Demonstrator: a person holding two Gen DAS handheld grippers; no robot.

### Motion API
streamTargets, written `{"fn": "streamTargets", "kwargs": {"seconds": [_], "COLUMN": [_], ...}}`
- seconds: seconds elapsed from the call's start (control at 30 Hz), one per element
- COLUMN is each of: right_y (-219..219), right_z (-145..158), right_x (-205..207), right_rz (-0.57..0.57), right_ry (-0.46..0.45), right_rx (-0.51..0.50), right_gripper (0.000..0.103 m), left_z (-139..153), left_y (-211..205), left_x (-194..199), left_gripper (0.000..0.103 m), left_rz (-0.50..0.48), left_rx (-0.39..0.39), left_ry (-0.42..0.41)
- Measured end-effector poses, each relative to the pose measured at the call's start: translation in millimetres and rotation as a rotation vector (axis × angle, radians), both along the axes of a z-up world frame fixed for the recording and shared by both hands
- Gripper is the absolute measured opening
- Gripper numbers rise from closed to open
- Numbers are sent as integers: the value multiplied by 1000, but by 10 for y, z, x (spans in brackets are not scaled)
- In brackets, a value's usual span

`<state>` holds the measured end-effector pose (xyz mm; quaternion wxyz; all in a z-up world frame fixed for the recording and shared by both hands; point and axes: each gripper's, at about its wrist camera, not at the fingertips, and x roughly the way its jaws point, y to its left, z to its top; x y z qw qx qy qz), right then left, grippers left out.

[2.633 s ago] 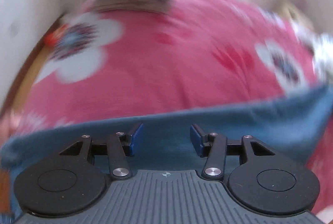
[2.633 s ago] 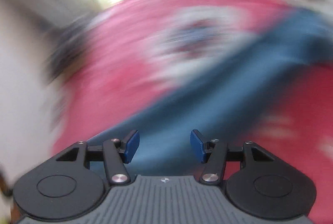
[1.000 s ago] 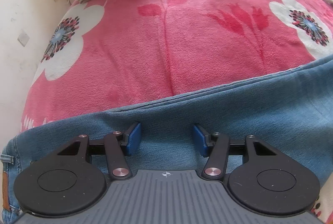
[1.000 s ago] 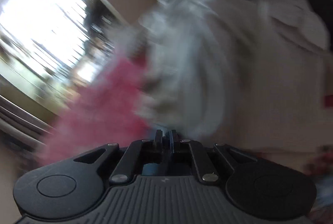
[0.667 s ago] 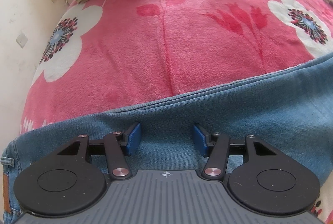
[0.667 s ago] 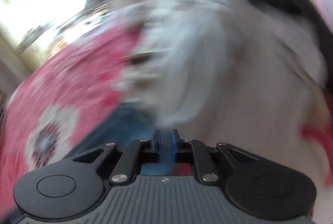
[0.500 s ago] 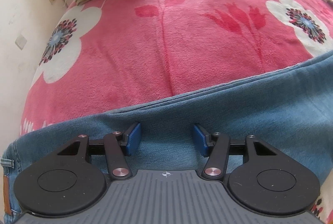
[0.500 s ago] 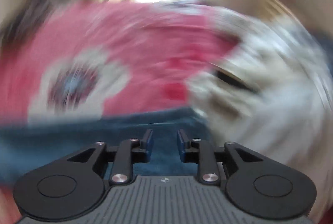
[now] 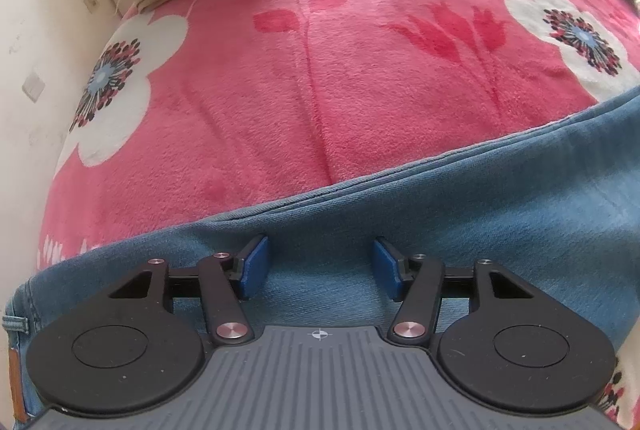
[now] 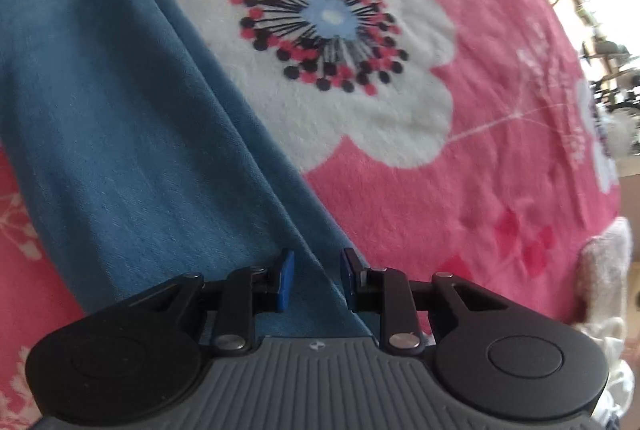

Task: Fold clothes

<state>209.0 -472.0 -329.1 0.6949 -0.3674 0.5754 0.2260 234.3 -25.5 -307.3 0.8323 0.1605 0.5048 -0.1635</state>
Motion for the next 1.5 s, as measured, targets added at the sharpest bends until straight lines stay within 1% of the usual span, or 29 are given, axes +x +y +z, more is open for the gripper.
{"fn": "streamTargets", "kwargs": {"seconds": [0.13,0.27,0.3,0.33,0.37,0.4,0.6,0.73,0.83,0.97,1.13,1.27,1.33,1.37,1.4,1.43,1.47,1.5], "right_y": [35,33,34,40,51,61,-1,29,48,55,45,16,-34,-102,-206,-309,-436,-555], "right_z": [-39,-83,-91,-86,-68,-51,218,293,291,256,116,-74,-136,-127,-86,-44,8,74], "right_x": [-33,-16,-19,-34,-58,-82,-118,-93,-64,33,84,109,129,149,176,203,223,216], "right_rz": [49,36,30,30,37,43,3,10,22,7,-16,-72,-133,-187,-261,-334,-419,-499], "right_ry": [59,69,70,65,55,44,-32,-53,-64,-72,-50,-58,-78,-95,-114,-133,-154,-184], "right_rx": [-19,-15,-13,-16,-23,-30,-7,-17,-33,-31,-31,-20,-9,8,34,61,87,98], "right_gripper": [27,27,24,14,9,2,1,1,1,1,1,1,4,7,20,29,30,27], "left_z": [3,-2,-4,-3,-3,-2,-1,5,11,11,11,6,3,2,1,-2,-3,-5], "left_y": [5,13,14,15,15,17,29,30,35,43,43,40,38,37,37,37,35,36], "left_x": [6,-6,-10,-13,-17,-17,-17,-21,-18,-20,-18,-20,-21,-20,-19,-18,-19,-19], "left_gripper": [57,57,57,57,58,58,58,58,58,58,59,59,59,59,59,60,60,60], "left_rz": [-6,-9,-10,-11,-11,-12,-17,-23,-24,-26,-24,-21,-21,-21,-22,-22,-23,-23], "left_rx": [-2,-4,-4,-5,-6,-6,-13,-13,-13,-8,-4,0,1,2,2,2,3,3], "left_ry": [-1,-10,-12,-14,-16,-16,-17,-19,-20,-23,-25,-27,-28,-27,-27,-27,-27,-28]}}
